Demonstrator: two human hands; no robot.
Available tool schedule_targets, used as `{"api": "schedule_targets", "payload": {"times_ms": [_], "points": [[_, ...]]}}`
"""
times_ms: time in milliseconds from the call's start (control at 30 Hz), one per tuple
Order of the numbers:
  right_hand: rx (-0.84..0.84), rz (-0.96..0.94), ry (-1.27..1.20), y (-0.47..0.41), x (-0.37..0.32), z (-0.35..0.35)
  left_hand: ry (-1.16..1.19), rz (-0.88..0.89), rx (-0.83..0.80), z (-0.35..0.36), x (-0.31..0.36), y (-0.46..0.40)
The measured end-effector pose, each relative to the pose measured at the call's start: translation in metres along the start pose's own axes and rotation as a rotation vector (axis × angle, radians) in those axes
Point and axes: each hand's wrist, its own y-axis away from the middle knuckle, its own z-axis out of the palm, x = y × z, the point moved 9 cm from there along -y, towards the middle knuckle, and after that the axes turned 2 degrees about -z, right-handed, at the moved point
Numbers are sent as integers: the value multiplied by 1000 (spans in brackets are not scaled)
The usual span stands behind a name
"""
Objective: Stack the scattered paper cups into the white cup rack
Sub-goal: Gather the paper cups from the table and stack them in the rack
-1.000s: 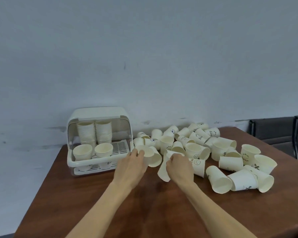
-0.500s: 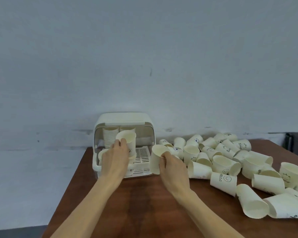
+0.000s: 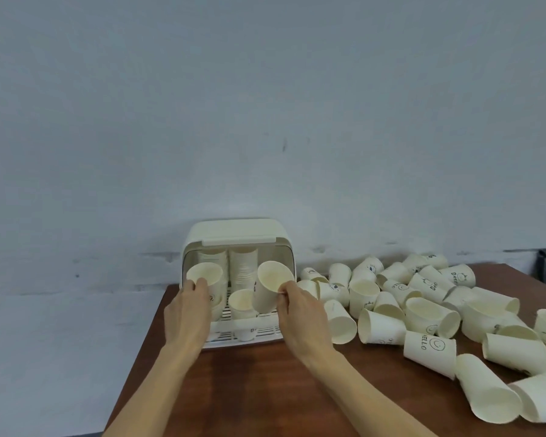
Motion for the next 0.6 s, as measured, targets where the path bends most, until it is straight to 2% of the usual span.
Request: {"api": "schedule_targets", "payload": {"times_ms": [367, 600], "points": [[-22, -57, 53, -28, -17, 29, -112, 31, -209, 32, -9, 11], [-88, -95, 146, -30, -21, 52, -31, -4, -209, 45, -9, 16]]}}
